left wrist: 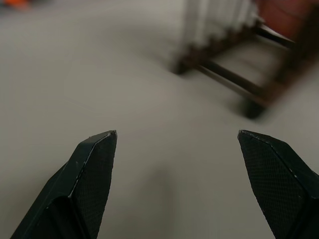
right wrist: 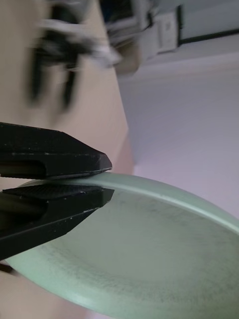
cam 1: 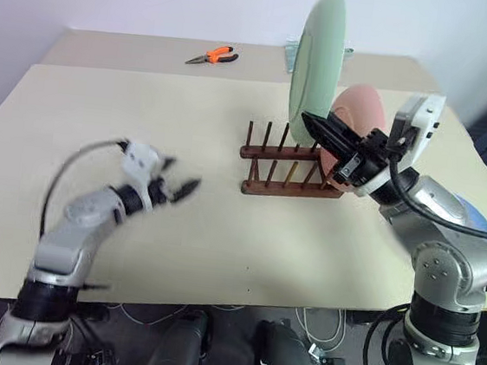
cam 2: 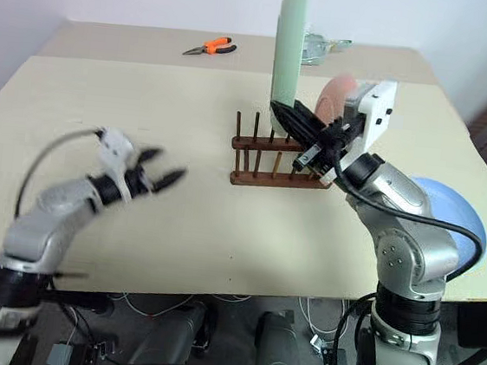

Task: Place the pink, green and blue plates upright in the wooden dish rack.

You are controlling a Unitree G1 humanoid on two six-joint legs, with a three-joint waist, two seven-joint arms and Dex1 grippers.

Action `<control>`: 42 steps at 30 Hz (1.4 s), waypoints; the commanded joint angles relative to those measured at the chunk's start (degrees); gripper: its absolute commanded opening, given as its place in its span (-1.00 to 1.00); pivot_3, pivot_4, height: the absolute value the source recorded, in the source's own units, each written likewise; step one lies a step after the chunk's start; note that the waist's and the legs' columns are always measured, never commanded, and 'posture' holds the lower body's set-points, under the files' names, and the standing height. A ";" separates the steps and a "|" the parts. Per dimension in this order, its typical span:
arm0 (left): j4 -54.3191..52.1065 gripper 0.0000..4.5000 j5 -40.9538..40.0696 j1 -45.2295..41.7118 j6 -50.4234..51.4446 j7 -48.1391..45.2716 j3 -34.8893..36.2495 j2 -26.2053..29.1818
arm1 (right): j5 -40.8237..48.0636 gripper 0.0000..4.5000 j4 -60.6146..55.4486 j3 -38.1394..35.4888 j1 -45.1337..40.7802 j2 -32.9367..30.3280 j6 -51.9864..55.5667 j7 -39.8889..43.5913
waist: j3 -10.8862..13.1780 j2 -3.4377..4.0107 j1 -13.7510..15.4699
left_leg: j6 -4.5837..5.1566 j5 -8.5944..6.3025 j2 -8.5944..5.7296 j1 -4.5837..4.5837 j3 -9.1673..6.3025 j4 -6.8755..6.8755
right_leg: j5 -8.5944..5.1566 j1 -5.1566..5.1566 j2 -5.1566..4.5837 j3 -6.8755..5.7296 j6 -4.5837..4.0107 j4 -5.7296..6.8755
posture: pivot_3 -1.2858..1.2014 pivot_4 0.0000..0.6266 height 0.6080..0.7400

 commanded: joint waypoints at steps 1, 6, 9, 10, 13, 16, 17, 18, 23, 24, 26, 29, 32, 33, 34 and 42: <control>-6.08 0.77 -2.79 0.01 -0.81 -4.74 1.11 1.65 | 3.45 -1.00 -2.38 -2.06 -0.09 -0.55 1.24 -2.40 | -0.04 0.08 0.03 | -0.03 0.02 0.04 -0.03 0.00 -0.02 | -0.01 -0.06 0.02 -0.01 -0.05 0.04 | 0.03 -0.52 0.68; -6.50 0.77 -2.09 -0.04 -0.47 -5.19 0.58 1.51 | 4.26 -1.00 -1.63 -1.19 1.54 -2.25 1.82 -1.67 | -0.16 0.38 0.15 | 0.00 0.04 0.05 -0.03 0.01 -0.04 | -0.03 -0.02 0.02 -0.02 -0.09 -0.07 | 0.03 -0.52 0.68; -6.80 0.77 -1.68 -0.29 -0.27 -5.18 -0.09 1.27 | 3.76 -1.00 0.47 -1.13 1.56 -3.24 1.41 -0.89 | -0.16 0.37 0.20 | 0.13 0.12 0.03 -0.06 0.02 -0.02 | -0.03 -0.02 0.02 -0.02 -0.08 -0.08 | 0.03 -0.52 0.68; -6.96 0.77 -1.75 -0.32 -0.12 -5.17 -0.18 1.16 | 3.81 -1.00 1.06 -1.18 1.50 -3.49 1.38 -0.73 | -0.16 0.38 0.20 | 0.14 0.12 0.03 -0.06 0.02 -0.01 | -0.03 -0.01 0.02 -0.03 -0.08 -0.08 | 0.03 -0.52 0.68; -7.91 0.77 -2.35 -0.20 0.39 -5.47 -0.48 0.98 | 3.30 -1.00 4.19 -1.37 1.53 -4.85 1.17 1.05 | -0.16 0.37 0.21 | 0.14 0.13 0.03 -0.06 0.02 0.00 | -0.03 0.00 0.02 -0.03 -0.08 -0.07 | 0.03 -0.52 0.68; -8.33 0.77 -2.44 -0.12 0.65 -5.51 -0.64 0.86 | 4.87 -1.00 6.38 -1.57 1.65 -5.98 2.40 2.92 | -0.16 0.37 0.25 | 0.16 0.13 0.03 -0.06 0.02 0.01 | -0.03 0.00 0.02 -0.03 -0.08 -0.08 | 0.03 -0.52 0.68; -8.40 0.79 -2.33 -0.09 0.69 -5.49 -0.71 0.81 | 4.50 -0.69 6.99 -1.47 1.61 -6.29 2.16 3.22 | -0.16 0.37 0.24 | 0.16 0.13 0.03 -0.06 0.02 0.01 | -0.03 0.00 0.02 -0.03 -0.08 -0.07 | 0.03 -0.52 0.68; -8.53 0.79 -2.13 -0.02 0.73 -5.53 -0.88 0.86 | 3.19 -0.54 7.45 -1.10 1.43 -6.67 1.37 3.23 | -0.16 0.37 0.24 | 0.16 0.13 0.03 -0.06 0.02 0.01 | -0.03 0.00 0.02 -0.03 -0.07 -0.07 | 0.03 -0.52 0.68; -9.36 0.79 -2.11 0.50 0.86 -5.29 -1.20 0.63 | -7.31 0.29 6.77 2.98 0.53 -11.27 -5.14 4.19 | -0.15 0.38 0.25 | 0.16 0.13 0.03 -0.07 0.02 0.04 | -0.03 0.00 0.02 -0.04 -0.07 -0.07 | 0.03 -0.52 0.68; -9.45 0.79 -2.22 0.60 0.93 -5.22 -1.17 0.49 | -9.39 0.29 6.54 3.89 0.51 -12.49 -6.57 4.73 | -0.15 0.38 0.25 | 0.16 0.13 0.03 -0.07 0.02 0.04 | -0.03 0.00 0.02 -0.04 -0.07 -0.07 | 0.03 -0.52 0.68; -9.49 0.79 -2.30 0.57 1.05 -5.28 -1.40 0.29 | -12.26 0.29 5.87 4.91 0.43 -14.72 -8.54 5.70 | -0.15 0.38 0.31 | 0.16 0.13 0.03 -0.07 0.02 0.04 | -0.03 0.00 0.02 -0.04 -0.07 -0.08 | 0.03 -0.52 0.68; -9.21 0.79 -2.20 0.22 1.06 -5.54 -1.79 0.08 | -14.04 0.29 4.58 4.92 0.55 -17.10 -9.58 6.85 | -0.15 0.38 0.31 | 0.16 0.13 0.03 -0.10 0.02 0.07 | -0.03 0.01 0.02 -0.06 -0.07 -0.09 | 0.03 -0.52 0.68; -8.24 0.79 -1.87 -0.83 0.80 -5.89 -2.18 -0.12 | -14.75 0.29 1.51 1.69 2.22 -22.38 -8.80 8.86 | -0.13 0.41 0.48 | 0.17 0.13 0.04 -0.14 0.01 0.11 | -0.03 -0.01 0.02 -0.07 -0.07 -0.09 | 0.03 -0.52 0.68; -7.94 0.79 -1.92 -1.16 0.84 -6.12 -2.21 -0.20 | -12.59 0.29 0.50 -1.04 3.18 -24.23 -6.91 9.90 | -0.13 0.41 0.51 | 0.19 0.12 0.04 -0.20 -0.01 0.17 | -0.03 -0.02 0.01 -0.11 -0.07 -0.09 | 0.03 -0.52 0.68; -7.69 0.79 -1.90 -1.42 0.79 -6.39 -2.29 -0.23 | -9.95 0.41 -0.39 -3.94 4.25 -25.84 -4.77 10.94 | -0.13 0.41 0.69 | 0.20 0.11 0.04 -0.25 -0.04 0.22 | -0.03 -0.03 0.02 -0.14 -0.07 -0.11 | 0.03 -0.52 0.68; -3.93 0.79 -1.56 -4.92 0.05 -10.02 -5.13 -1.15 | -6.16 0.99 -8.39 -23.24 28.16 -31.10 5.02 14.60 | -0.16 0.40 1.87 | 0.30 0.05 0.06 -0.29 -0.06 0.29 | -0.03 0.07 0.00 -0.17 -0.06 -0.27 | 0.03 -0.52 0.68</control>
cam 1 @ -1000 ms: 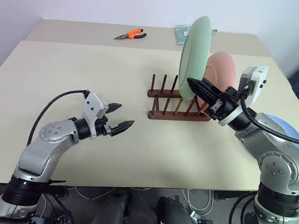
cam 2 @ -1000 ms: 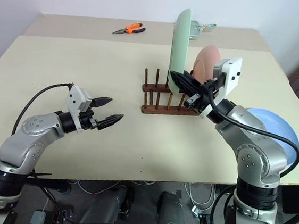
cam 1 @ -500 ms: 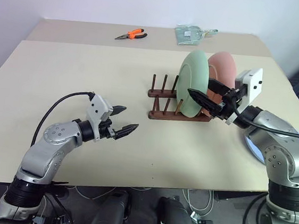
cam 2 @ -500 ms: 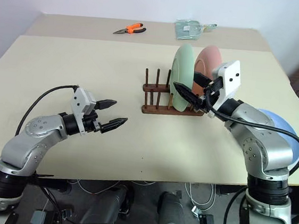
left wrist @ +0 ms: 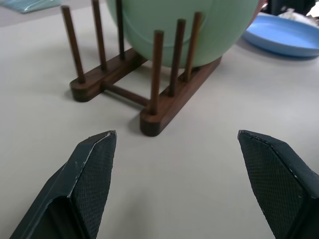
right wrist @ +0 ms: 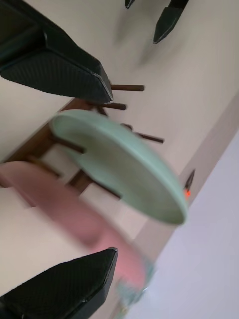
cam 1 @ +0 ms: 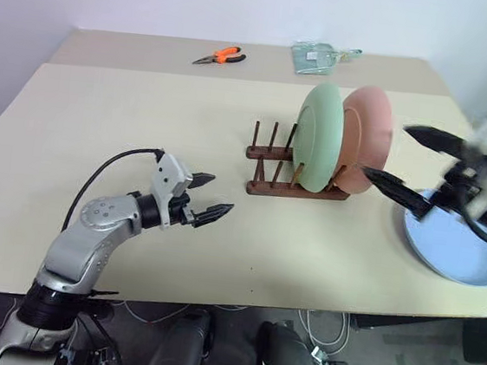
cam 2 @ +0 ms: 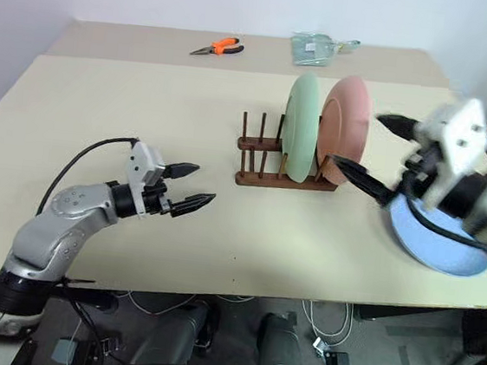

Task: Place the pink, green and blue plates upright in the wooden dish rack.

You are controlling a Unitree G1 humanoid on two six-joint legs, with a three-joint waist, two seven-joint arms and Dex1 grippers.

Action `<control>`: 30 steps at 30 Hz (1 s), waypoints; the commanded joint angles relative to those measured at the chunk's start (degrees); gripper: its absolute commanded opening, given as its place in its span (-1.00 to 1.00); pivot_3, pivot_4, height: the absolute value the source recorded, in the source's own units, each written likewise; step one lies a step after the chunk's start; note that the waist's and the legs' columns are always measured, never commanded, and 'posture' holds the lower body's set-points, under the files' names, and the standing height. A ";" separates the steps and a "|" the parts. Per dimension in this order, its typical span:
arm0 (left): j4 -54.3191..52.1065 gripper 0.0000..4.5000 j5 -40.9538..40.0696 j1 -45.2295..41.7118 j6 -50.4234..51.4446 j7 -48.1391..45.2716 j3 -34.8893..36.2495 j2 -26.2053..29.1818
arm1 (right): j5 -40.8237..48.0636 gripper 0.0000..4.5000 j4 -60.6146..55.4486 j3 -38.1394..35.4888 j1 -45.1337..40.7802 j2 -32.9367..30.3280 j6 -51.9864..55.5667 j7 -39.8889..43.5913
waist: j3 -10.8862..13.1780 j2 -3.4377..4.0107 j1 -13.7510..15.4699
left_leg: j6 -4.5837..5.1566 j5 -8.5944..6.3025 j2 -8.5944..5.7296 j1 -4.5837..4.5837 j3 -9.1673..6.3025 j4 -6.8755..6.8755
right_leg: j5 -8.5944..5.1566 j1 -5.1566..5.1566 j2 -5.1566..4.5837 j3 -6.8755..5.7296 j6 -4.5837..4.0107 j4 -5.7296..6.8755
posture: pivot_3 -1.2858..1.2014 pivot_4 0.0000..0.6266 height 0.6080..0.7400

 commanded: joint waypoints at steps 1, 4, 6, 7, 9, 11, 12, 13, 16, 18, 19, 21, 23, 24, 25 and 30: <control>0.72 0.79 0.32 -1.96 -1.22 -1.65 -1.21 -0.71 | -4.84 0.99 -2.40 -1.85 9.57 0.10 -0.24 -0.07 | -0.01 0.01 0.11 | 0.00 0.00 0.00 0.00 0.00 0.03 | 0.00 0.02 0.00 0.00 0.00 -0.01 | 0.03 -0.52 0.68; 1.33 0.79 0.46 -3.21 -1.31 -2.75 -2.19 -1.34 | -14.18 0.99 0.64 3.16 16.65 0.54 -4.87 -3.80 | -0.03 0.06 -0.04 | 0.01 0.00 -0.02 -0.01 0.04 0.09 | 0.00 0.03 -0.03 0.02 0.00 -0.02 | 0.03 -0.52 0.68; 0.93 0.79 -0.12 -4.26 -0.89 -3.40 -2.58 -2.00 | -21.15 0.99 5.70 7.80 19.33 1.28 -7.35 -8.02 | -0.03 0.05 -0.08 | 0.01 -0.01 -0.01 0.00 0.05 0.12 | 0.00 0.04 -0.01 0.02 0.00 -0.03 | 0.03 -0.52 0.68; 0.55 0.79 -0.40 -4.71 -0.64 -3.60 -2.75 -2.33 | -23.17 0.99 8.53 9.67 19.46 2.39 -7.48 -10.16 | -0.03 0.04 -0.04 | 0.01 -0.01 -0.01 0.01 0.05 0.12 | 0.00 0.04 -0.01 0.01 0.00 -0.03 | 0.03 -0.52 0.68; 0.18 0.79 -0.34 -5.15 -0.46 -3.86 -3.02 -2.73 | -26.13 0.88 12.76 12.63 19.30 3.66 -7.65 -12.54 | -0.04 0.07 -0.04 | 0.01 0.00 -0.01 0.01 0.05 0.12 | -0.01 0.04 0.00 0.00 0.00 -0.03 | 0.03 -0.52 0.68; 0.03 0.79 -0.02 -5.15 -0.40 -3.80 -3.12 -2.94 | -28.29 0.63 16.54 13.91 18.27 4.69 -7.62 -14.55 | -0.05 0.09 -0.20 | 0.01 0.00 -0.01 0.01 0.06 0.10 | -0.01 0.03 0.00 0.00 0.00 -0.04 | 0.03 -0.52 0.68; -0.06 0.79 -0.01 -5.06 -0.32 -3.69 -3.08 -3.01 | -29.57 0.39 18.13 14.34 17.76 4.73 -8.02 -15.42 | -0.06 0.07 -0.20 | 0.01 0.00 -0.01 0.06 0.09 0.11 | -0.01 0.07 0.02 0.03 0.01 -0.03 | 0.03 -0.52 0.68; -0.23 0.79 0.03 -4.87 -0.30 -3.58 -3.05 -3.01 | -30.74 0.16 19.64 14.74 17.34 4.54 -8.59 -16.07 | -0.06 0.06 -0.09 | 0.01 0.01 -0.01 0.07 0.08 0.13 | 0.00 0.09 0.02 0.02 0.01 -0.02 | 0.03 -0.52 0.68; -1.06 0.79 0.02 -3.72 -0.28 -3.33 -2.87 -2.68 | -33.63 -0.53 22.62 15.57 16.68 3.88 -10.75 -17.07 | -0.08 0.04 0.22 | 0.02 0.01 -0.02 0.08 0.08 0.21 | -0.01 0.16 0.02 0.00 0.01 -0.03 | 0.03 -0.52 0.68; -1.38 0.79 0.13 -3.21 -0.34 -3.26 -2.82 -2.49 | -34.29 -0.98 23.16 15.60 16.48 3.97 -11.42 -16.84 | -0.09 0.03 0.27 | 0.05 -0.01 -0.04 0.07 0.08 0.21 | -0.01 0.19 0.01 -0.01 0.01 -0.08 | 0.03 -0.52 0.68; -1.41 0.79 0.19 -3.05 -0.33 -3.14 -2.78 -2.45 | -35.01 -0.98 23.02 15.48 16.00 3.78 -12.26 -17.09 | -0.09 0.01 0.20 | 0.06 -0.01 -0.04 0.06 0.08 0.22 | -0.01 0.19 0.01 -0.02 0.01 -0.09 | 0.03 -0.52 0.68; -1.54 0.79 0.21 -2.75 -0.37 -3.03 -2.66 -2.37 | -36.51 -0.98 22.51 15.20 15.34 3.40 -14.89 -17.43 | -0.09 0.04 0.12 | 0.06 -0.01 -0.04 0.06 0.08 0.23 | -0.01 0.19 0.01 -0.01 0.01 -0.08 | 0.03 -0.52 0.68; -1.51 0.79 0.33 -2.61 -0.50 -2.89 -2.49 -2.32 | -36.50 -0.98 21.14 13.08 12.80 4.04 -19.28 -18.25 | -0.08 0.07 -0.01 | 0.06 -0.01 -0.03 0.07 0.08 0.21 | -0.01 0.17 0.02 -0.01 0.02 -0.06 | 0.03 -0.52 0.68; -1.37 0.79 0.52 -2.59 -0.76 -2.76 -2.34 -2.29 | -36.08 -0.98 20.19 11.49 10.50 4.90 -21.44 -19.59 | -0.06 0.11 -0.18 | 0.06 -0.01 -0.03 0.07 0.08 0.21 | -0.01 0.16 0.03 -0.01 0.02 -0.05 | 0.03 -0.52 0.68; -0.98 0.79 0.65 -2.62 -1.04 -2.65 -2.04 -2.24 | -35.20 -0.98 18.74 9.80 7.39 5.80 -22.60 -21.13 | -0.06 0.14 -0.34 | 0.06 -0.01 -0.03 0.07 0.12 0.21 | 0.00 0.12 0.04 0.03 0.02 -0.02 | 0.03 -0.52 0.68; 2.25 0.79 2.49 -3.16 -3.65 -2.33 -1.00 -1.50 | -17.41 -0.98 7.28 4.84 -12.87 12.32 -20.08 -22.33 | 0.04 0.46 -1.59 | 0.02 0.03 0.00 0.09 0.12 0.18 | -0.01 0.07 0.11 0.05 0.08 0.12 | 0.03 -0.52 0.68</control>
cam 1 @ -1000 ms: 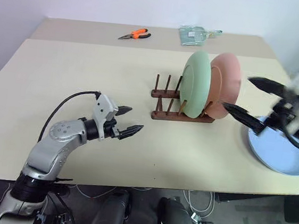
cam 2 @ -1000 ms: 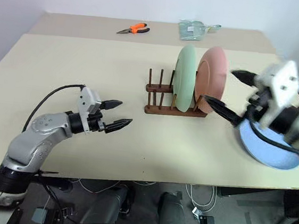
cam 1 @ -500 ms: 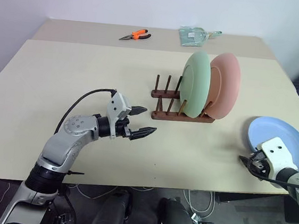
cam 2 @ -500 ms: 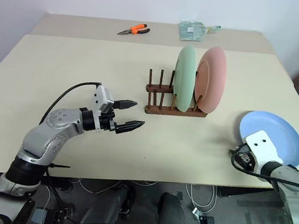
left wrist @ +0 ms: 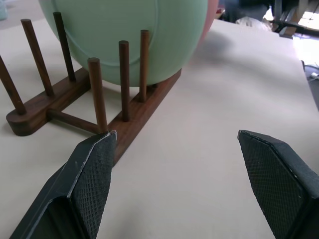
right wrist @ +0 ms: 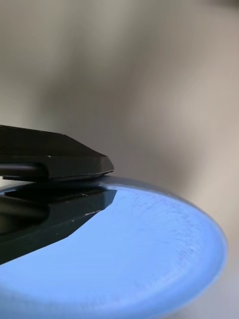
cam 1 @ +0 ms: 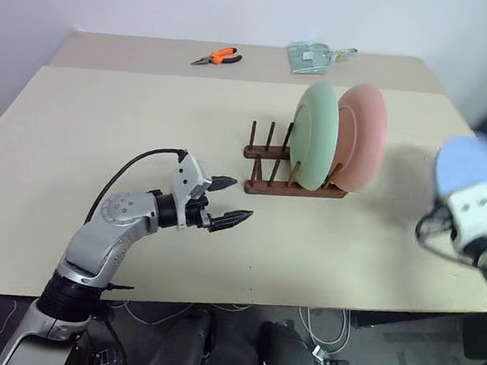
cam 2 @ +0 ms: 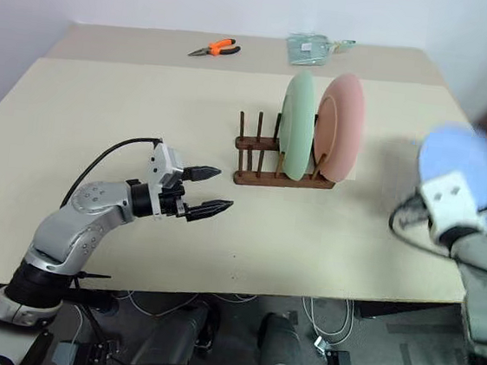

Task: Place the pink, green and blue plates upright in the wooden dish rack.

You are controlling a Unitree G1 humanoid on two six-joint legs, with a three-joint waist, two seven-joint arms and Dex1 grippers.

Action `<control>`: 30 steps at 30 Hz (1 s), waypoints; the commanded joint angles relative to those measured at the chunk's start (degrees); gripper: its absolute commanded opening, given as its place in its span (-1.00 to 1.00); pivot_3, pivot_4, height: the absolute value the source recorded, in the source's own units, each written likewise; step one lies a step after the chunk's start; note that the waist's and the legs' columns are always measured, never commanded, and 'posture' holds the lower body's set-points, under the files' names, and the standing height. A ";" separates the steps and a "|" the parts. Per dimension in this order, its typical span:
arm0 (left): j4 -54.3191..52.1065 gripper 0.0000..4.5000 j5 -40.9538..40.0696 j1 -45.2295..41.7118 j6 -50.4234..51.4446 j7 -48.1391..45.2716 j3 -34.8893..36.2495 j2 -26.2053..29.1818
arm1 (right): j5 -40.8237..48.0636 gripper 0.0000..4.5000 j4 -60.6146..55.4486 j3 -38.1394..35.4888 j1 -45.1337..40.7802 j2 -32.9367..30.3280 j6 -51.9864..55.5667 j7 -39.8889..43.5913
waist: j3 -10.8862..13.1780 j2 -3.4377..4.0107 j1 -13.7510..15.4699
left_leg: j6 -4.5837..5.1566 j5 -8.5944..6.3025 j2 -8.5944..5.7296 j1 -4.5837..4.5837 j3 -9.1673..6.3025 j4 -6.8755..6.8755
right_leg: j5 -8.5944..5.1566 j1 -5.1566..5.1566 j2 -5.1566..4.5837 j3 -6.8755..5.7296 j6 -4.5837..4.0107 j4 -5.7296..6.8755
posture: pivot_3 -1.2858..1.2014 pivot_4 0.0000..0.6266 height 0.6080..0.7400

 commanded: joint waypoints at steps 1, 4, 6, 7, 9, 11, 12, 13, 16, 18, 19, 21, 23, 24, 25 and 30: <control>1.80 0.79 2.19 -0.62 -3.65 0.32 1.93 0.90 | 18.28 -0.98 -12.09 -5.55 -12.88 4.14 4.23 -1.24 | 0.01 0.01 -0.13 | -0.01 0.01 0.03 0.00 0.00 -0.03 | 0.01 -0.03 0.02 0.00 0.01 0.01 | 0.03 -0.52 0.68; 4.15 0.79 3.67 -0.72 -6.17 0.79 2.96 1.39 | 39.74 -0.98 -17.38 -6.36 -20.24 5.82 13.23 -2.79 | 0.01 -0.07 0.29 | -0.02 0.01 0.05 -0.01 -0.17 -0.07 | 0.06 0.00 0.01 -0.13 0.09 0.08 | 0.03 -0.52 0.68; 5.56 0.79 4.67 -0.65 -8.01 0.82 3.53 1.91 | 52.24 -0.98 -18.99 -6.09 -22.91 6.10 17.05 -5.69 | 0.01 -0.12 0.43 | 0.01 0.00 0.01 -0.05 -0.23 -0.05 | 0.03 0.04 -0.05 -0.18 0.03 0.01 | 0.03 -0.52 0.68; 6.76 0.79 5.35 -0.57 -9.08 0.95 4.02 2.36 | 57.71 -0.98 -19.68 -4.79 -24.11 6.83 17.65 -7.76 | 0.02 -0.11 0.42 | 0.03 -0.02 -0.03 -0.07 -0.23 -0.05 | 0.01 0.04 -0.10 -0.17 -0.02 -0.02 | 0.03 -0.52 0.68; 9.30 0.79 6.49 -0.49 -11.05 1.26 5.21 3.23 | 68.02 -0.98 -20.59 -1.24 -26.17 9.08 17.65 -12.30 | 0.02 -0.11 -0.11 | 0.08 -0.04 -0.07 -0.07 -0.21 0.00 | 0.01 0.04 -0.15 -0.13 -0.03 -0.04 | 0.03 -0.52 0.68; 11.93 0.79 7.51 -0.20 -12.99 1.30 6.82 4.68 | 74.06 -0.98 -20.67 5.46 -26.76 15.51 16.83 -18.00 | -0.01 -0.15 -0.40 | 0.07 -0.05 -0.06 -0.06 -0.20 -0.03 | 0.01 -0.01 -0.15 -0.11 -0.04 0.00 | 0.03 -0.52 0.68; 12.86 0.79 7.83 -0.15 -13.75 1.24 7.30 5.19 | 75.78 -0.98 -20.28 8.08 -26.67 18.27 16.38 -20.23 | -0.03 -0.17 -0.61 | 0.07 -0.04 -0.02 -0.03 -0.20 -0.07 | 0.01 -0.03 -0.11 -0.10 -0.04 0.04 | 0.03 -0.52 0.68; 13.48 0.79 8.01 -0.09 -14.32 1.17 7.69 5.49 | 76.63 -0.98 -19.67 10.21 -26.53 20.61 16.02 -22.38 | -0.02 -0.16 -0.73 | 0.06 -0.04 0.01 -0.02 -0.20 -0.10 | 0.01 -0.07 -0.09 -0.09 -0.04 0.08 | 0.03 -0.52 0.68; 13.74 0.79 8.04 0.16 -14.90 1.16 8.24 5.69 | 74.85 -0.98 -16.68 14.96 -26.46 25.92 15.51 -26.73 | -0.02 -0.16 -0.64 | 0.02 -0.01 -0.02 -0.06 -0.15 -0.11 | 0.01 -0.22 -0.11 -0.04 -0.03 0.30 | 0.03 -0.52 0.68; 12.93 0.79 7.96 0.63 -14.75 1.40 8.36 5.52 | 72.44 -0.98 -14.71 17.36 -26.82 27.99 15.45 -27.85 | -0.02 -0.16 -0.44 | 0.02 -0.01 -0.06 -0.07 -0.15 -0.07 | 0.02 -0.22 -0.13 -0.05 -0.02 0.33 | 0.03 -0.52 0.68; 12.39 0.79 7.97 0.92 -14.64 1.57 8.32 5.38 | 70.66 -0.98 -13.68 18.21 -26.97 28.56 15.46 -27.99 | -0.02 -0.16 -0.40 | 0.02 -0.01 -0.08 -0.07 -0.14 -0.06 | 0.02 -0.22 -0.13 -0.04 -0.02 0.35 | 0.03 -0.52 0.68; 11.29 0.79 7.92 1.55 -14.32 1.96 8.24 5.08 | 67.91 -0.98 -11.19 18.93 -27.05 29.09 15.50 -27.93 | -0.02 -0.16 -0.31 | 0.02 -0.01 -0.08 -0.07 -0.13 -0.06 | 0.02 -0.25 -0.13 -0.04 -0.02 0.37 | 0.03 -0.52 0.68; 10.27 0.79 7.77 2.15 -13.86 2.29 8.24 4.88 | 66.55 -0.98 -9.49 18.99 -26.84 29.12 15.72 -27.37 | -0.02 -0.16 -0.25 | 0.01 -0.01 -0.08 -0.07 -0.13 -0.06 | 0.02 -0.27 -0.12 -0.04 -0.02 0.39 | 0.03 -0.52 0.68; 9.85 0.79 7.71 2.38 -13.65 2.40 8.25 4.81 | 66.37 -0.98 -9.09 18.94 -26.71 29.17 15.92 -27.10 | -0.02 -0.16 -0.28 | 0.01 -0.01 -0.09 -0.07 -0.12 -0.06 | 0.02 -0.27 -0.12 -0.05 -0.02 0.41 | 0.03 -0.52 0.68; 9.45 0.79 7.68 2.61 -13.44 2.50 8.25 4.75 | 66.10 -0.98 -8.61 18.89 -26.53 29.34 16.04 -27.00 | -0.02 -0.16 -0.32 | 0.00 -0.01 -0.09 -0.07 -0.11 -0.07 | 0.03 -0.29 -0.12 -0.04 -0.01 0.43 | 0.03 -0.52 0.68; 8.08 0.79 7.60 3.24 -12.49 2.87 8.08 4.58 | 62.86 -0.98 -5.13 19.21 -25.44 29.93 16.58 -26.16 | -0.02 -0.16 -0.55 | -0.05 0.02 -0.07 -0.07 -0.08 -0.11 | 0.07 -0.41 -0.10 -0.03 0.07 0.60 | 0.03 -0.52 0.68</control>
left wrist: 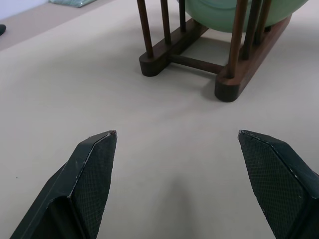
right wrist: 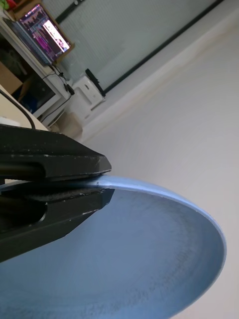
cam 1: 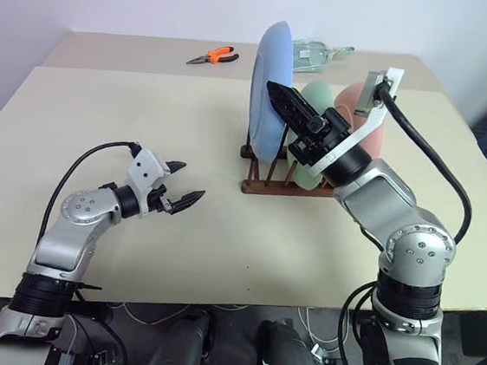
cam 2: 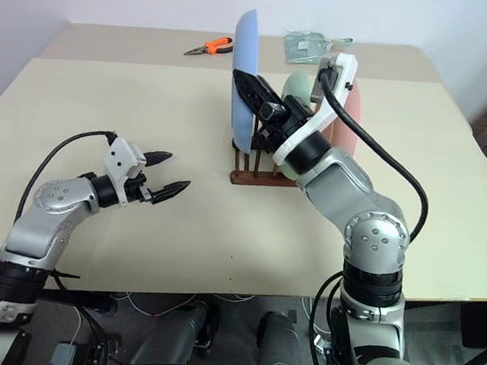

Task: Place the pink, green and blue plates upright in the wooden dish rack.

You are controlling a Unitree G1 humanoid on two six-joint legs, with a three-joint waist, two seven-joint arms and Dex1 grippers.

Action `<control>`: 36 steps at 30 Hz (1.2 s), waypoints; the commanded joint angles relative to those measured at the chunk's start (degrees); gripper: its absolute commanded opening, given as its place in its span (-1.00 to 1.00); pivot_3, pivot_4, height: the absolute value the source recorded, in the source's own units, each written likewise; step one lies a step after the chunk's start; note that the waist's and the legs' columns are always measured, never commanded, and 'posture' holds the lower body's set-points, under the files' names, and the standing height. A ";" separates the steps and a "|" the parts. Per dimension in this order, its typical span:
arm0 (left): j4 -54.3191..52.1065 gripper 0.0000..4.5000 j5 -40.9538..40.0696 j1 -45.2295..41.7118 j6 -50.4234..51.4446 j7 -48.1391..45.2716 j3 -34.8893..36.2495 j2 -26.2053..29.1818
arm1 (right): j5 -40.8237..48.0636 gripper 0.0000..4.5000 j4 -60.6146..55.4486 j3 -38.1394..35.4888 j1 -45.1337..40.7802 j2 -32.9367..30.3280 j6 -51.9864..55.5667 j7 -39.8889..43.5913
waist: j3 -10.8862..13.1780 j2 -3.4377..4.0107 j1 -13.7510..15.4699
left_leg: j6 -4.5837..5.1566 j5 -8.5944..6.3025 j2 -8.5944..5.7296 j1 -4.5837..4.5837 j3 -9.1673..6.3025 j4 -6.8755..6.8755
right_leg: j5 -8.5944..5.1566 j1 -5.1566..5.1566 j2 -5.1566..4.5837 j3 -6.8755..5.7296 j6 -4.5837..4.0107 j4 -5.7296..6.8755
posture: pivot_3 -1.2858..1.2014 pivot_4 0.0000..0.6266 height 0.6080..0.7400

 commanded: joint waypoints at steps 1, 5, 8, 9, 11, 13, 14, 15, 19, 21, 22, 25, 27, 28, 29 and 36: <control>-2.55 0.79 -0.61 0.11 0.38 0.19 0.75 -0.11 | -2.22 -0.98 1.95 -0.45 0.29 0.50 -0.18 1.56 | 0.00 0.00 -0.07 | -0.01 0.01 0.00 0.00 0.00 0.00 | 0.00 0.00 0.00 0.00 0.00 0.01 | 0.03 -0.52 0.68; -3.27 0.79 -0.48 0.39 0.94 0.20 0.37 -0.29 | -3.83 -0.32 4.22 -0.93 -0.16 0.70 0.29 3.28 | 0.00 0.01 -0.10 | -0.03 0.02 0.00 0.01 0.00 0.00 | -0.01 -0.01 0.01 0.00 -0.01 0.03 | 0.03 -0.52 0.68; -3.52 0.79 -0.46 0.42 1.24 0.27 0.34 -0.48 | -7.41 0.37 4.50 -0.52 -1.22 -0.22 0.08 4.15 | 0.00 0.01 -0.08 | -0.03 0.02 0.00 0.00 0.00 0.00 | 0.00 -0.02 0.01 -0.01 0.00 0.03 | 0.03 -0.52 0.68; -3.61 0.79 -0.42 0.44 1.32 0.30 0.31 -0.55 | -9.05 0.56 4.44 -0.25 -1.64 -0.82 0.04 4.64 | 0.00 0.01 -0.08 | -0.03 0.02 0.00 0.00 0.00 0.00 | 0.00 -0.02 0.01 0.00 0.00 0.03 | 0.03 -0.52 0.68; -3.76 0.79 -0.41 0.47 1.48 0.32 0.27 -0.65 | -13.45 0.80 3.64 1.02 -2.65 -2.97 -0.03 6.97 | 0.01 0.01 -0.05 | -0.03 0.02 0.00 0.00 0.01 0.01 | 0.00 -0.02 0.01 -0.01 0.00 0.04 | 0.03 -0.52 0.68; -3.89 0.79 -0.42 0.49 1.64 0.31 0.16 -0.78 | -17.39 0.80 2.47 2.40 -3.81 -5.46 0.04 9.48 | 0.01 0.01 -0.04 | -0.03 0.02 0.00 0.00 0.02 0.02 | 0.00 -0.03 0.01 -0.01 0.00 0.04 | 0.03 -0.52 0.68; -3.96 0.79 -0.41 0.50 1.70 0.33 0.11 -0.83 | -18.52 0.80 2.20 2.70 -4.11 -6.08 -0.01 10.31 | 0.01 0.01 -0.05 | -0.03 0.02 0.00 0.00 0.03 0.01 | -0.01 -0.03 0.01 -0.01 -0.01 0.04 | 0.03 -0.52 0.68; -4.00 0.79 -0.37 0.51 1.73 0.35 0.02 -0.92 | -20.54 0.80 1.40 3.38 -4.78 -7.77 -0.17 11.93 | 0.01 0.01 -0.05 | -0.03 0.02 0.00 0.00 0.03 0.00 | -0.01 -0.04 0.01 -0.01 -0.01 0.03 | 0.03 -0.52 0.68; -4.56 0.79 -0.12 0.72 1.98 0.71 -0.29 -1.39 | -25.29 0.80 -3.54 2.93 -5.25 -14.98 -0.21 18.18 | 0.01 0.01 0.18 | -0.03 0.02 0.00 -0.02 0.03 0.01 | -0.01 -0.03 0.00 0.00 -0.02 0.02 | 0.03 -0.52 0.68; -4.76 0.79 -0.04 0.88 2.07 1.12 0.01 -1.38 | -26.45 0.80 -7.00 0.02 -3.11 -20.04 -1.52 22.43 | 0.01 0.00 0.52 | -0.03 0.02 0.00 -0.04 0.03 0.02 | -0.04 -0.02 -0.01 -0.01 -0.07 -0.03 | 0.03 -0.52 0.68; -4.43 0.79 0.08 1.18 1.75 1.18 0.69 -0.89 | -25.26 0.80 -8.78 -4.13 -0.19 -23.64 -1.42 25.11 | 0.01 -0.05 0.66 | -0.03 0.02 0.00 -0.05 0.02 0.02 | -0.05 -0.02 -0.02 -0.02 -0.08 -0.06 | 0.03 -0.52 0.68; -3.09 0.79 0.37 2.18 0.95 1.21 2.70 0.78 | -22.45 0.80 -10.06 -17.54 11.31 -31.67 0.52 32.39 | 0.01 -0.07 0.76 | 0.01 -0.01 0.00 -0.06 -0.03 0.01 | -0.07 0.15 -0.04 -0.07 -0.10 -0.30 | 0.03 -0.52 0.68; -2.20 0.79 0.61 2.86 0.43 1.04 3.62 1.86 | -23.16 0.80 -9.37 -24.56 19.87 -35.23 0.80 36.72 | -0.01 -0.10 1.03 | 0.07 -0.04 0.02 -0.04 -0.06 -0.01 | -0.07 0.29 -0.04 -0.09 -0.10 -0.53 | 0.03 -0.52 0.68; -1.67 0.79 0.97 3.18 -0.14 0.89 3.76 2.48 | -24.05 0.80 -9.14 -26.62 23.91 -36.26 0.27 38.74 | -0.01 -0.08 0.80 | 0.10 -0.07 0.03 -0.02 -0.04 -0.01 | -0.06 0.33 -0.04 -0.08 -0.10 -0.59 | 0.03 -0.52 0.68; -1.12 0.79 1.60 3.55 -0.71 0.90 3.68 3.05 | -25.91 0.80 -8.08 -28.19 28.77 -37.06 -0.50 41.15 | -0.03 -0.04 0.59 | 0.10 -0.07 0.02 -0.02 -0.01 0.00 | -0.06 0.32 -0.06 -0.05 -0.10 -0.61 | 0.03 -0.52 0.68; 3.31 0.79 3.77 4.89 -4.33 1.33 3.88 3.86 | -40.80 0.80 3.24 -21.94 37.30 -33.88 -11.73 43.65 | -0.05 0.01 -0.01 | 0.09 -0.08 0.10 0.07 0.10 0.00 | -0.07 0.33 -0.08 -0.01 -0.11 -0.63 | 0.03 -0.52 0.68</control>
